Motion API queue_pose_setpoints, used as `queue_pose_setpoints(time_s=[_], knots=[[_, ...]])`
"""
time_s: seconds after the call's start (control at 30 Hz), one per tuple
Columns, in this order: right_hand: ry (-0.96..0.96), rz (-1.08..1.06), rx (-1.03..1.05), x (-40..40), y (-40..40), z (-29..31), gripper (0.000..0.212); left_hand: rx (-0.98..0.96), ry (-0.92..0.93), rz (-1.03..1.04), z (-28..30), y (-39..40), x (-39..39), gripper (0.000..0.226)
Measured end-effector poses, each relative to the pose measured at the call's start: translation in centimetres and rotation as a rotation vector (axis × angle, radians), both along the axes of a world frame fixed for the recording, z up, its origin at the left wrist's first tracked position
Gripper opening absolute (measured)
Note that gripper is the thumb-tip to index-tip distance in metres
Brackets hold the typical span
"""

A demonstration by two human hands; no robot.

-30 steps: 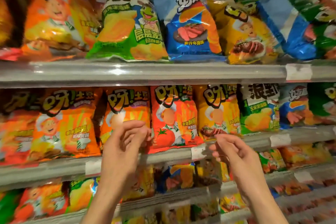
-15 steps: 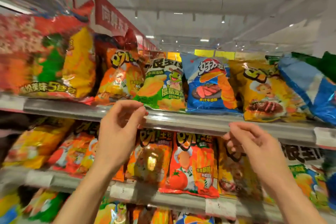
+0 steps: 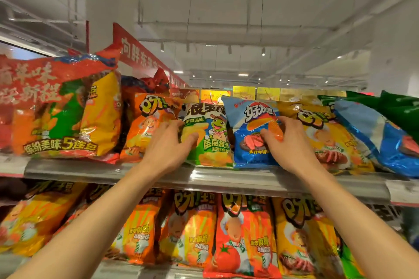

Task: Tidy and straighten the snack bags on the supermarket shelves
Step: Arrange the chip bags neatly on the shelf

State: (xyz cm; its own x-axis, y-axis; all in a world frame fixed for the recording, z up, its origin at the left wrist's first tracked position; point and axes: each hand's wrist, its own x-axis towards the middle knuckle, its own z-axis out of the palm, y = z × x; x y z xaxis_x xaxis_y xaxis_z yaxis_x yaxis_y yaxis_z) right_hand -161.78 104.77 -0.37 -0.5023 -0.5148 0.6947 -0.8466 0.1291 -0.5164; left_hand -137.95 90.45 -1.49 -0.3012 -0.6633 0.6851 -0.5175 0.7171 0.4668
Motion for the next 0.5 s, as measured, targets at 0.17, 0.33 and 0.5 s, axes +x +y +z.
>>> queue_pose_setpoints(time_s=[0.17,0.33,0.5], knots=[[-0.02,0.015,0.061,-0.8,-1.0,-0.5,0.069,0.095,-0.025,-0.001,0.6,0.4,-0.8,0.061],[0.001,-0.012,0.09,-0.1,-0.7,-0.6,0.067,0.197,0.126,-0.123,0.9,-0.2,-0.7,0.043],[0.003,-0.003,0.06,-0.7,-0.9,-0.6,0.068,0.214,0.284,-0.212,0.3,-0.2,-0.8,0.04]])
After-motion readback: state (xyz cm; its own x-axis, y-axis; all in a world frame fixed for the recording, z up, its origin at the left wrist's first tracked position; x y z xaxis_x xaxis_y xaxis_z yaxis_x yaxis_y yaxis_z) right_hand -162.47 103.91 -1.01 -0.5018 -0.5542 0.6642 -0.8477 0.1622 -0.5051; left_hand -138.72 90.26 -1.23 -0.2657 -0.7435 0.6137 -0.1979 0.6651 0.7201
